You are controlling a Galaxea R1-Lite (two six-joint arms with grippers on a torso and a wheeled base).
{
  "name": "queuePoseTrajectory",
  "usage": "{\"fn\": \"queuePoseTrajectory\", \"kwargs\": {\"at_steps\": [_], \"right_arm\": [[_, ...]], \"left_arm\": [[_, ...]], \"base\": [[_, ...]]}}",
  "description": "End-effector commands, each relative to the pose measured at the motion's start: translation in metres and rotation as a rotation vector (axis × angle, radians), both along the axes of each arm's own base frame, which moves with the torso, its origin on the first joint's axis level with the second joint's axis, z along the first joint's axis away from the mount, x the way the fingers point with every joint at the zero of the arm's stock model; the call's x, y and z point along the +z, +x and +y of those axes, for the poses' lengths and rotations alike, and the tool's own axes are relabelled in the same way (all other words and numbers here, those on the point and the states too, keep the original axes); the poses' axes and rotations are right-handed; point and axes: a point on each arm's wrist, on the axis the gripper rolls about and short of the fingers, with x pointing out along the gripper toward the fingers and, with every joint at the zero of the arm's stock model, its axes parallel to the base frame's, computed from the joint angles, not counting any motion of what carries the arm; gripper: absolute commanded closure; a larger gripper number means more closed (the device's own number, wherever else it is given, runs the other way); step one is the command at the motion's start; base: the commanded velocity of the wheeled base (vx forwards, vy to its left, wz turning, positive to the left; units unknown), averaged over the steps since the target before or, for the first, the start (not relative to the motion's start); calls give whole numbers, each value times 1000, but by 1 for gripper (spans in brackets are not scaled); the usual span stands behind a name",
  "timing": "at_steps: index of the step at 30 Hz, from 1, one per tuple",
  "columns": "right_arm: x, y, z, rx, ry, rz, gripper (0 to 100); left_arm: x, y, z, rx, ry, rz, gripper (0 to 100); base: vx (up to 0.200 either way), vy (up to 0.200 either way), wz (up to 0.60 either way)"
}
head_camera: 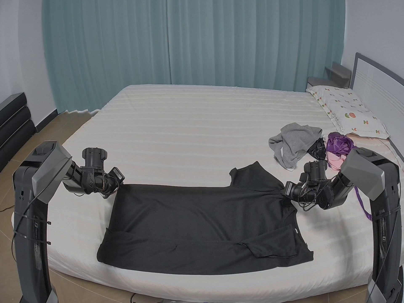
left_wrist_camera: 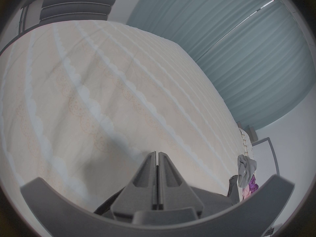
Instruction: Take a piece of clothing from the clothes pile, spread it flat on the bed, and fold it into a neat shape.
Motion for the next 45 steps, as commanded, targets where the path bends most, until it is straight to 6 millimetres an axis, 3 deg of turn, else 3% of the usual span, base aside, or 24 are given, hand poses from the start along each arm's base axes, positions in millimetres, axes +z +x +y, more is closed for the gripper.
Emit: {"fn": "queuePoseTrajectory", "kwargs": {"at_steps": [1,2,10,14,20,31,32,45], "right_arm": [[1,-2,1,11,5,5,100],[1,-2,1,11,5,5,0],[12,15,6,24,39,-57,0],[1,30,10,21,50,-67,0],[5,53,16,28,54,-74,0],[3,62,30,50,67,-41,0],[1,62,31,52,67,-38,100],[2,63,23,18,63,-43,100]], "left_arm": [[0,0,0,1,0,2,100],[0,0,0,1,0,0,100],[-1,0,0,1,0,3,100],[-1,0,0,0,-1,5,100],[0,0,0,0,-1,3,100],[1,0,0,0,-1,2,100],[1,0,0,0,-1,2,100],[5,0,-1,-3,-1,-4,100]], "base": [[0,0,0],[0,0,0],[0,0,0],[0,0,0],[0,0,0],[0,0,0],[0,0,0],[0,0,0]]}}
